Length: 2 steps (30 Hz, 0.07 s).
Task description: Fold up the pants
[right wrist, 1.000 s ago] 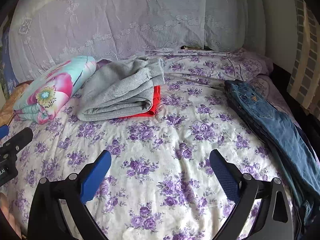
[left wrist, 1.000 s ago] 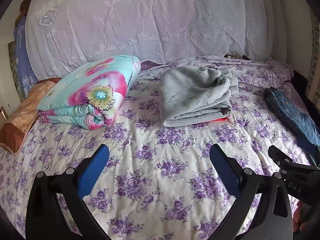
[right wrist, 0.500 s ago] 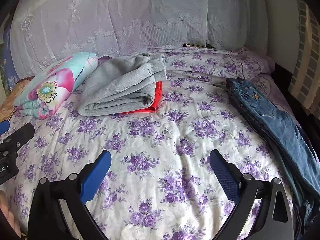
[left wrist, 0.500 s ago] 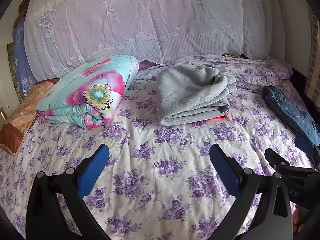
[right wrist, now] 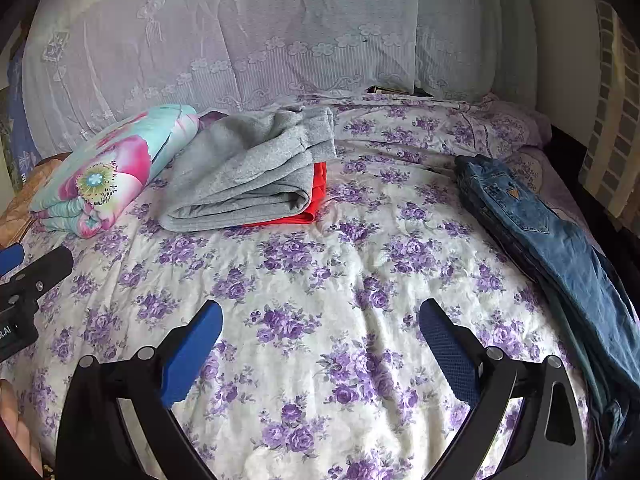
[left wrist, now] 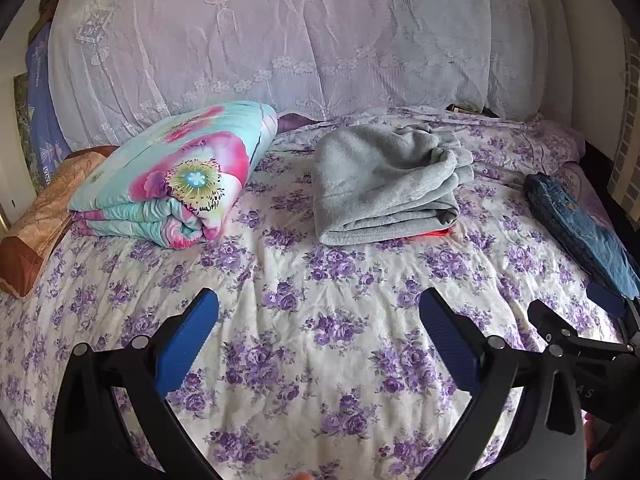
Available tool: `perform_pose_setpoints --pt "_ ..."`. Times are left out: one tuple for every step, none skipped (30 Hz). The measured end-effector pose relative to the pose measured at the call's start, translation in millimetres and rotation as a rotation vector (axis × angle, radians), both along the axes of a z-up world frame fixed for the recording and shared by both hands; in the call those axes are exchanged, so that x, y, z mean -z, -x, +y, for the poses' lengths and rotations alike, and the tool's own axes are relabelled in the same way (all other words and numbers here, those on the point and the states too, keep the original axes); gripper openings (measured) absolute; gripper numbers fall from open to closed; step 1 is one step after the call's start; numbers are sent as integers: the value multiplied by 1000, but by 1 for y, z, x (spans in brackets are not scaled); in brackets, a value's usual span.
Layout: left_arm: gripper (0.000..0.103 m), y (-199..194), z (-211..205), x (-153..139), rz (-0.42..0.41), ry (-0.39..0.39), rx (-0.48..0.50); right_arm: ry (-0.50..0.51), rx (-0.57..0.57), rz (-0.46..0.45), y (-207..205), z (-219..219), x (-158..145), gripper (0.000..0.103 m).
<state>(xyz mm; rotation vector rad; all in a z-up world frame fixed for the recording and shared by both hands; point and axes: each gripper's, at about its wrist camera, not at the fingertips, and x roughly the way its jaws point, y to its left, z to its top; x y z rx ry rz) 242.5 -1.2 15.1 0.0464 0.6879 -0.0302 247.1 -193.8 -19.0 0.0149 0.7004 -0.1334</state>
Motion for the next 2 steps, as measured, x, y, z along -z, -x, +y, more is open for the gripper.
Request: perform_pose_setpoints --pt "98 -1 1 0 3 5 -2 0 -2 0 0 1 0 99" --pt "98 -1 2 1 5 9 -3 0 -3 1 0 1 0 99"
